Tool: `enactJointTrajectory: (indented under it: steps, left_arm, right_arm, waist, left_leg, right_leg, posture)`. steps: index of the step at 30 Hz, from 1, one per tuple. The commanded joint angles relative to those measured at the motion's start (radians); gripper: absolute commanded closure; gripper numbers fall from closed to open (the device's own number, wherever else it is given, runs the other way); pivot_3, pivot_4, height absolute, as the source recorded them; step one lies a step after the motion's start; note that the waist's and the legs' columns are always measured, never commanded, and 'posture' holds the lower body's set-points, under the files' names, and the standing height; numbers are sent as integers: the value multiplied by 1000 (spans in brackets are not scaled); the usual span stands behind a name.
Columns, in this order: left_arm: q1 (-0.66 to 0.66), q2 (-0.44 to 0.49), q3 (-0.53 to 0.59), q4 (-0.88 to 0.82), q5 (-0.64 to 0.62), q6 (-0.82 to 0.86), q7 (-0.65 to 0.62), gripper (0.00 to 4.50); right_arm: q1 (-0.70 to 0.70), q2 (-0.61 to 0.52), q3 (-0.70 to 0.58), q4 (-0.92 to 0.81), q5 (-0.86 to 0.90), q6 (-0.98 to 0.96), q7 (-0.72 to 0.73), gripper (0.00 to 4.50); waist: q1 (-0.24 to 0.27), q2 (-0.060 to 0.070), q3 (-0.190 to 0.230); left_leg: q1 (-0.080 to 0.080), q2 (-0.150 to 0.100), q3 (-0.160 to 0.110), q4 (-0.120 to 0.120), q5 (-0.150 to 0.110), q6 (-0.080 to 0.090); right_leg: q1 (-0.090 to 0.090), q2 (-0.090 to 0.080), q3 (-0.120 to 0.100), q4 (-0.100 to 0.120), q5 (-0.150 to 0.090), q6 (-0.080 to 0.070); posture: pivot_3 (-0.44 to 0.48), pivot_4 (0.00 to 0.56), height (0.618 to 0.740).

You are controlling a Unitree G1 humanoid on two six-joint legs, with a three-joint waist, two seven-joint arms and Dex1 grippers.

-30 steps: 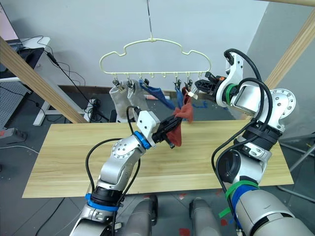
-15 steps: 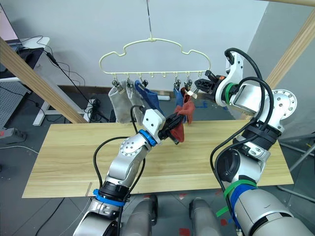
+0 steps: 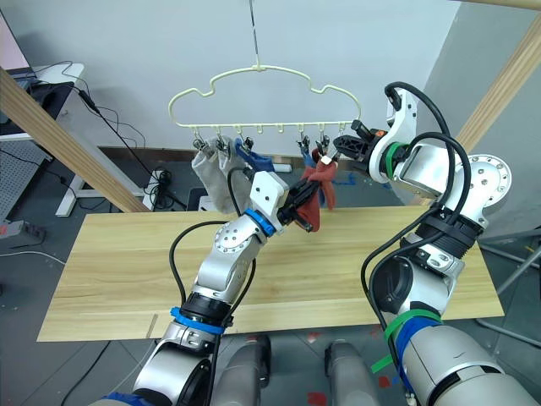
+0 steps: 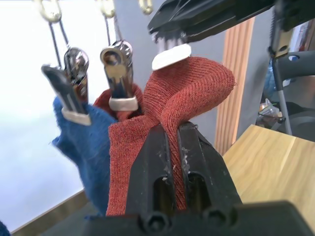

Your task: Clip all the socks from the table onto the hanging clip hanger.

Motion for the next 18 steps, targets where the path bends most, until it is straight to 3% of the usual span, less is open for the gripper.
enactJointTrajectory:
  steps: [1,4,5,15,16,18]
  left_arm:
    - [-23,-21,-1,-22,-12,-29,-3,4492]
    - [-26,-26,-1,-23,-14,-25,-12,4492]
    - [-26,-27,-1,-24,-15,-24,-13,4500]
    - [0,-63,-37,-75,-87,76,-94,4500]
    - [1,-67,-40,-79,-94,88,-100,4246]
    - [-1,-84,-48,-83,-121,135,-117,3760]
  right_arm:
    - [9,-13,-7,-13,25,8,-12,4500]
    - [15,-17,4,-16,32,8,-9,4500]
    - [15,-17,4,-16,34,8,-7,3832]
    - [31,-43,20,-35,48,8,33,401]
    - [30,-48,18,-36,48,8,37,20]
    - [34,-69,10,-46,49,8,51,0]
  waist:
    - [0,0,0]
    - [-1,0,0]
    - [-1,0,0]
    - [-12,1,1]
    - [-12,1,1]
    - [-12,1,1]
  left_leg:
    - [0,0,0,0,0,0]
    - [0,0,0,0,0,0]
    - [0,0,0,0,0,0]
    - [-2,0,0,0,0,0]
    - [-2,0,0,0,0,0]
    - [-3,0,0,0,0,0]
  right_leg:
    - [0,0,0,0,0,0]
    - [0,0,0,0,0,0]
    - [-1,0,0,0,0,0]
    - [-3,0,0,0,0,0]
    - [-3,0,0,0,0,0]
    - [-3,0,0,0,0,0]
  posture:
    - [-126,299,740]
    - [-126,299,740]
    - [-124,298,740]
    - [-119,296,740]
    - [-119,291,740]
    - [-121,291,740]
